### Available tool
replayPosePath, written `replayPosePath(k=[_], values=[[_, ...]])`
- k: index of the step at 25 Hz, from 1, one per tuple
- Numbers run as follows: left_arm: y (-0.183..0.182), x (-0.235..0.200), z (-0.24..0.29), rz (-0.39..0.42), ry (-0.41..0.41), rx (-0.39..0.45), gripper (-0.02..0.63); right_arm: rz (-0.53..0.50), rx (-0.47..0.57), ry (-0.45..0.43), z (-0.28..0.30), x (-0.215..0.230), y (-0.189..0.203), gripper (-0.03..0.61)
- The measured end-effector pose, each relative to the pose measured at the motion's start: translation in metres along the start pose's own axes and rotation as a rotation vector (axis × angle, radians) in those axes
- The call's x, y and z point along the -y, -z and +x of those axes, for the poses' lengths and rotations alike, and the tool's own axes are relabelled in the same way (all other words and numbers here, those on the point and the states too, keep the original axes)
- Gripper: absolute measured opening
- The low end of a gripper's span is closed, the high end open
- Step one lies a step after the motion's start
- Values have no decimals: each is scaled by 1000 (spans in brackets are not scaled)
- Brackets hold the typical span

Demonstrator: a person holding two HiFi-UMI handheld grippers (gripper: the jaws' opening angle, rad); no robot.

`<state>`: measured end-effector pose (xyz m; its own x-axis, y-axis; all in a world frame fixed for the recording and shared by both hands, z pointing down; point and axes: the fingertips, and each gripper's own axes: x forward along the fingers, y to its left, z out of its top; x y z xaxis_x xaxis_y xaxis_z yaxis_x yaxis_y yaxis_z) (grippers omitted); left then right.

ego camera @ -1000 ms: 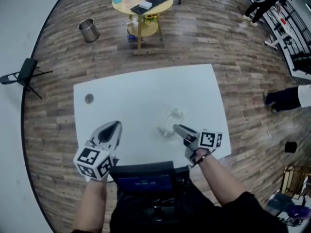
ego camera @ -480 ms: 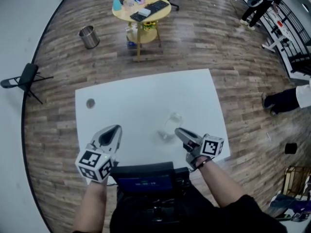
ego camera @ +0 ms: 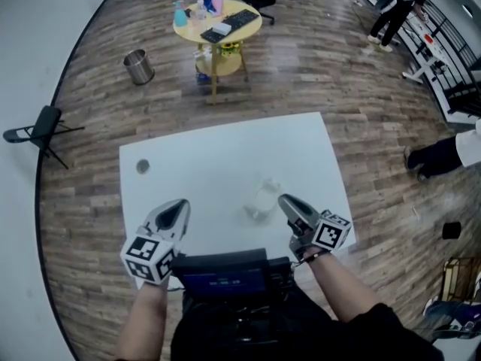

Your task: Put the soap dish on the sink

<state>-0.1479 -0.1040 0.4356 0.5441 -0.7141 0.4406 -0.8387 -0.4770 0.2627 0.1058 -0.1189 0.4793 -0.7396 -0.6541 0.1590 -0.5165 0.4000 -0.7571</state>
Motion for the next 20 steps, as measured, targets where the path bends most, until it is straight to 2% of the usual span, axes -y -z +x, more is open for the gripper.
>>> replayPosePath(k=[7, 10, 17, 20], values=[[4, 3, -7, 4, -3, 0, 9, -164, 64, 34, -15, -18, -22, 123], [4, 4, -10, 5, -4, 5, 9, -246, 80, 46, -19, -27, -29, 97], [7, 7, -18, 6, -6, 8, 9, -319, 98, 63, -27, -39, -35, 97], [10, 5, -21, 1, -9, 10, 9, -344, 110, 80, -31, -39, -35, 69]])
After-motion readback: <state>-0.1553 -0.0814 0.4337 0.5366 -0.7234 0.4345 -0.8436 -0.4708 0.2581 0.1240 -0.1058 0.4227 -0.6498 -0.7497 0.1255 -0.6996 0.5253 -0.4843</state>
